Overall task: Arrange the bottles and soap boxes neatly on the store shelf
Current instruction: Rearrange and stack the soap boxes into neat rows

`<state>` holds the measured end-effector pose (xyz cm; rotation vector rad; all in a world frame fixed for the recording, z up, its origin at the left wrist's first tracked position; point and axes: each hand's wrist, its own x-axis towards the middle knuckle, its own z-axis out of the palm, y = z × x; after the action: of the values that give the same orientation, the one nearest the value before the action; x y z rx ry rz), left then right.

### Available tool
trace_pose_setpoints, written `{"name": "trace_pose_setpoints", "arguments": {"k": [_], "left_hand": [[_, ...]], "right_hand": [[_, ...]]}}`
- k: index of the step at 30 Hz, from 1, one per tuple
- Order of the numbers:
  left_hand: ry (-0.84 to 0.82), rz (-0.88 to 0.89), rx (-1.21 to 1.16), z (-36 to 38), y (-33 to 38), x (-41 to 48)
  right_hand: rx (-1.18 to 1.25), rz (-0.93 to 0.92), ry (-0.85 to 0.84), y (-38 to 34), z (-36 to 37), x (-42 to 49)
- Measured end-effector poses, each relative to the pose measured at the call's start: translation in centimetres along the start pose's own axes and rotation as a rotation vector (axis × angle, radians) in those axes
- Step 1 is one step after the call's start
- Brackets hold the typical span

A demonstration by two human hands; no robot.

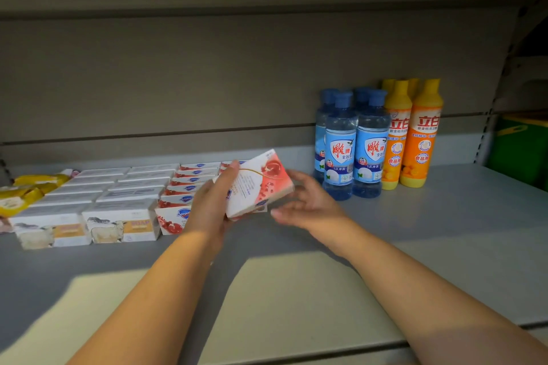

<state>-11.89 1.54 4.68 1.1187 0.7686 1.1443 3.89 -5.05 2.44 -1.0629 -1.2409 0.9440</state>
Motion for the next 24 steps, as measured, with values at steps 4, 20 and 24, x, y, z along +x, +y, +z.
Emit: {"name": "trace_pose_setpoints", "arguments": {"k": [4, 20, 24], "left_hand": [[-0.178, -0.43, -0.282, -0.2, -0.1, -0.5], [-0.152, 0.021, 0.439, 1.4, -1.9, 0.1], [-0.25, 0.257, 0.469, 0.8, -2.3, -0.4]], "right_hand": [[-0.512, -0.392, -0.024, 0.1, -1.1, -0.3], [0.215, 0.133, 0.135, -1.2, -1.7, 0.1], [0.305, 0.337, 0.055, -1.5, -1.4, -0.1]]}}
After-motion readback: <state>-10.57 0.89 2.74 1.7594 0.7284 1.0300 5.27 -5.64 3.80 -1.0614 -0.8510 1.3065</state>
